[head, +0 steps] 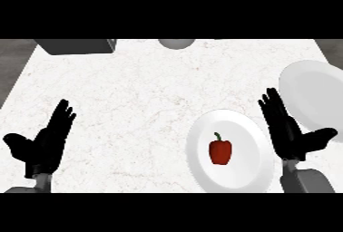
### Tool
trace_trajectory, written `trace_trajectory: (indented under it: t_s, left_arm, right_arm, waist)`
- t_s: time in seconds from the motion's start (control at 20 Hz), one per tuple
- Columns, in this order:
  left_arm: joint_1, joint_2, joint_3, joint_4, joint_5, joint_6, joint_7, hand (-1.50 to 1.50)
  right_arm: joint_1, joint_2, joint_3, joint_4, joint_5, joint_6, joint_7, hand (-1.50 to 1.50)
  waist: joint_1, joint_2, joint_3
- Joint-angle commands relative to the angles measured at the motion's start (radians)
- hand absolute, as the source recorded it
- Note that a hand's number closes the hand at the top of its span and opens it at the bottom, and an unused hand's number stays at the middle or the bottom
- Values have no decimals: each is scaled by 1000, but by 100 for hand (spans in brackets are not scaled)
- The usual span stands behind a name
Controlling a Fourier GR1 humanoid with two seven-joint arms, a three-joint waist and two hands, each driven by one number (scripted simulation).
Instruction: Pick the bell pepper from the plate and place it in the plate
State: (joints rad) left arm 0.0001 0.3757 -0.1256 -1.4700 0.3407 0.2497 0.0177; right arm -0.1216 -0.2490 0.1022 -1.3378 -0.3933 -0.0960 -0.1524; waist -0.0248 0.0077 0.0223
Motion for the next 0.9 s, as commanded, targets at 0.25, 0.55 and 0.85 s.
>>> trace_trajectory:
  t_s: [0.25, 0.55, 0.85]
  left_arm:
    - [-150, 96, 8, 25, -63, -41, 86, 0]
    - [-147, -12, -68, 37, -107, 2, 104, 0]
    - [-191, 32, -9, 54, -95, -38, 150, 0]
  right_arm:
    - [-156, -154, 63, 9, 15, 347, -47, 150]
    - [-15, -75, -8, 159, 233, 62, -434, -150]
    - [81, -175, 143, 125, 469, 79, -498, -150]
  waist:
    - [31, -3, -20]
    - [24, -4, -21]
    - [20, -8, -22]
